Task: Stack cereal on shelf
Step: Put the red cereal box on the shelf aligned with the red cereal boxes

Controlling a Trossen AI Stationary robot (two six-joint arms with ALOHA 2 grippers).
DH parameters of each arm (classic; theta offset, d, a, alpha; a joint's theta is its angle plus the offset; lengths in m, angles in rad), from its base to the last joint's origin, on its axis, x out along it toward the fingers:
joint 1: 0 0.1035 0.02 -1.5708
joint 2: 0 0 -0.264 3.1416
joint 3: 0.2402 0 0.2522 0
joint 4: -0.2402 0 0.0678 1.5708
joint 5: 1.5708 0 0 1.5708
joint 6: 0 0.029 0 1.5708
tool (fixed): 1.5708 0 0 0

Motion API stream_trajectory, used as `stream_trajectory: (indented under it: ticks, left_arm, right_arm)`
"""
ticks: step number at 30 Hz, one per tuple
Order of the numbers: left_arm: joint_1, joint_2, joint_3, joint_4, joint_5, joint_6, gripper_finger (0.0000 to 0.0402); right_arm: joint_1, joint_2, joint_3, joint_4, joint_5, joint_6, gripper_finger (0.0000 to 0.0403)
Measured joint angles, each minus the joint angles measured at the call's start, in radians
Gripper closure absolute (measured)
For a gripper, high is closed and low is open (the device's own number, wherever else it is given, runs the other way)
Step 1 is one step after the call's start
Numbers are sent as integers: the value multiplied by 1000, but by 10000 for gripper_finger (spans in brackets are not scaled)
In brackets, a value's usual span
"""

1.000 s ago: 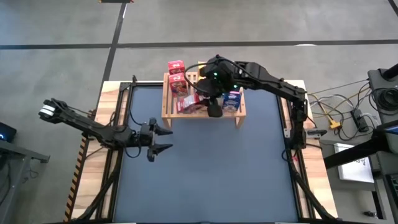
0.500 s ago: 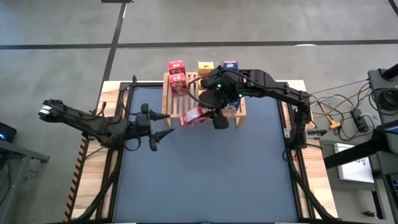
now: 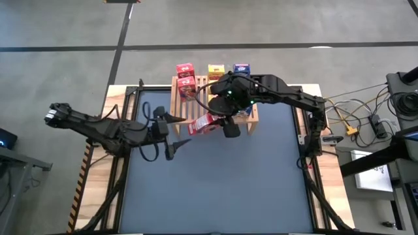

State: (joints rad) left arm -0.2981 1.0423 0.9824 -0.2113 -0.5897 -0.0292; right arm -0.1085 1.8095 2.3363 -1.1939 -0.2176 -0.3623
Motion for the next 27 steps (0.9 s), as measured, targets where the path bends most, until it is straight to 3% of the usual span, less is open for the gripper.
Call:
stream_trajectory:
  ticks: [6, 13, 27]
  left_arm:
    - [2, 7, 34, -53, -52, -8, 18]
    - [17, -9, 32, -48, -54, -23, 15]
    - [109, 61, 50, 18, 89, -45, 15]
  right_arm:
    - [5, 0, 0, -3, 0, 3, 258]
    - [20, 6, -2, -5, 0, 11, 255]
    - [28, 54, -4, 2, 0, 23, 255]
